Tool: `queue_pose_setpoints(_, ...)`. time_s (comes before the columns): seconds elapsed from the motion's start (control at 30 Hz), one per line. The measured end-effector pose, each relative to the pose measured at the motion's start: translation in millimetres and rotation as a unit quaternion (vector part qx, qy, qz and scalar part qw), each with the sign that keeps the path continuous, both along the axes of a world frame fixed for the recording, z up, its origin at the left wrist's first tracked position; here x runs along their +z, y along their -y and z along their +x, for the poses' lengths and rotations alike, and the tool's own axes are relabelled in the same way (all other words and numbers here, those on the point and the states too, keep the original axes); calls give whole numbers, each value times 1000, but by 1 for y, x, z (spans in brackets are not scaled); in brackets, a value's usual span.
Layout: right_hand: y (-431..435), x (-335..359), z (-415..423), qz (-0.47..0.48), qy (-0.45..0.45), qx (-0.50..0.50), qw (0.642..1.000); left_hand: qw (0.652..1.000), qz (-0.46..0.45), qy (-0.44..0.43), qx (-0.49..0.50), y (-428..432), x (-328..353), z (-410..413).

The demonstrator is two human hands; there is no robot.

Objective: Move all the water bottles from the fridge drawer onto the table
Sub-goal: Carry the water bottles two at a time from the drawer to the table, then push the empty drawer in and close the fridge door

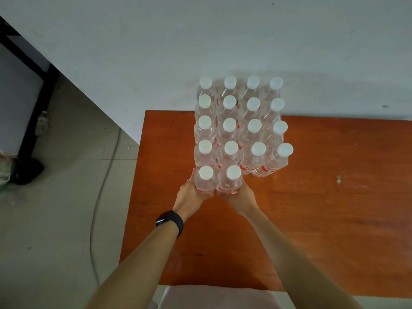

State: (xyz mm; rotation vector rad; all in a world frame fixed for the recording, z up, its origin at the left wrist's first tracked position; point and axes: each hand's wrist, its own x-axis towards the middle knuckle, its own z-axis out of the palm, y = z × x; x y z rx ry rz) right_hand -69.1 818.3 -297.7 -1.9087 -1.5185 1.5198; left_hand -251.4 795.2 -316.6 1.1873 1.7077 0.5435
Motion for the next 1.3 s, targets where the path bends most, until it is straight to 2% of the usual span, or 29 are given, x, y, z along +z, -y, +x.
queue_pose_setpoints(0.4, -10, -6, -2, -42, 14, -5, 999, 999, -20, 2, -29, -8, 5, -3)
queue_pose_setpoints(0.6, -11, 12, -3, -50, 50, 19, 997, 986, -53, -83, -137, -17, 29, -17)
queue_pose_setpoints(0.73, 0, 33, 4, -1, 73, 44, 996, 956, -74, -176, -224, -14, 44, -28)
queue_pose_setpoints(0.87, 25, 60, 23, 8, 101, 4, 995, 881, -103, -335, -318, -8, 60, -35)
queue_pose_setpoints(0.93, 43, 73, 35, 20, 127, -4, 992, 857, -108, -353, -360, -3, 70, -29)
queue_pose_setpoints(1.03, 77, 93, 57, 54, 156, -15, 986, 851, -61, -323, -409, 8, 92, -7)
queue_pose_setpoints(1.17, 127, 122, 95, 109, 178, -38, 977, 869, 74, -265, -412, 20, 122, 49)
queue_pose_setpoints(1.3, 189, 157, 149, 157, 241, -115, 951, 840, 215, -238, -438, 37, 157, 132)
